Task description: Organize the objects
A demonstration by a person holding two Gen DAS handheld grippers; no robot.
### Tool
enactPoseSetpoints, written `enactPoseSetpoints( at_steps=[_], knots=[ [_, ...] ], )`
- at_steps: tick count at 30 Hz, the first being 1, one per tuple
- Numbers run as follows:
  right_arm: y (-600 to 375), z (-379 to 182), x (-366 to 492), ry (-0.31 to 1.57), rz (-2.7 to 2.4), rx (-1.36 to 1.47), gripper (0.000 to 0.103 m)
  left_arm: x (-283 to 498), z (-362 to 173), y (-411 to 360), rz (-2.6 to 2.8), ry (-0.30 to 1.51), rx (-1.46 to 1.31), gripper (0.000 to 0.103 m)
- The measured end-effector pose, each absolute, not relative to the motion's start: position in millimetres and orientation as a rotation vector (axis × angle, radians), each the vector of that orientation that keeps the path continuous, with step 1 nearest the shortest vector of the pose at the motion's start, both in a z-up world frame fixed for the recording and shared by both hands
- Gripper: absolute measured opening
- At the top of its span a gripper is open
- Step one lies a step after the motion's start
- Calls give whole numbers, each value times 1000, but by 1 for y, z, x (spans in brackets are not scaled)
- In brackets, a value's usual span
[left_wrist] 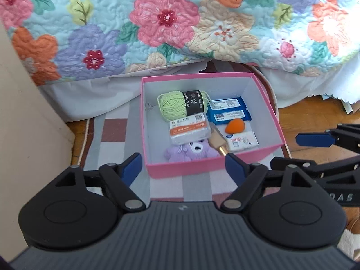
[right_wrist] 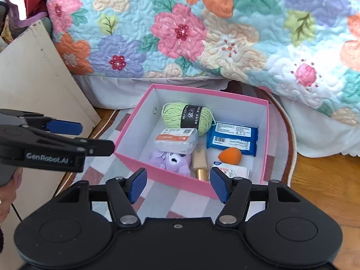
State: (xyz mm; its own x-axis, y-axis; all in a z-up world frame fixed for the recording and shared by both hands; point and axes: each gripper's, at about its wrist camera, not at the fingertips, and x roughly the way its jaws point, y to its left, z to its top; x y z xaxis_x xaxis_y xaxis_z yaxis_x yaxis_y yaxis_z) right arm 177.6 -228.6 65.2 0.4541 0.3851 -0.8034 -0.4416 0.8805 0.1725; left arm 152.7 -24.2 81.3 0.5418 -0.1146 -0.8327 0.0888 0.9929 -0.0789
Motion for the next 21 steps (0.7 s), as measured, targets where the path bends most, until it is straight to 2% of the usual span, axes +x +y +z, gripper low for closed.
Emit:
enactPoseSetpoints(
  at_steps=[5, 8, 21],
  knots=[
    [-232, 75, 147, 971, 485, -72, 69, 123, 87, -17, -95, 981, -11, 85],
    [-233, 76, 131, 967, 463, -88, 76, 111, 85, -11, -107, 998, -26, 86],
    [-233, 62, 108, 983, 354, -101, 77, 90, 69, -8, -114, 1063, -73, 88]
  ],
)
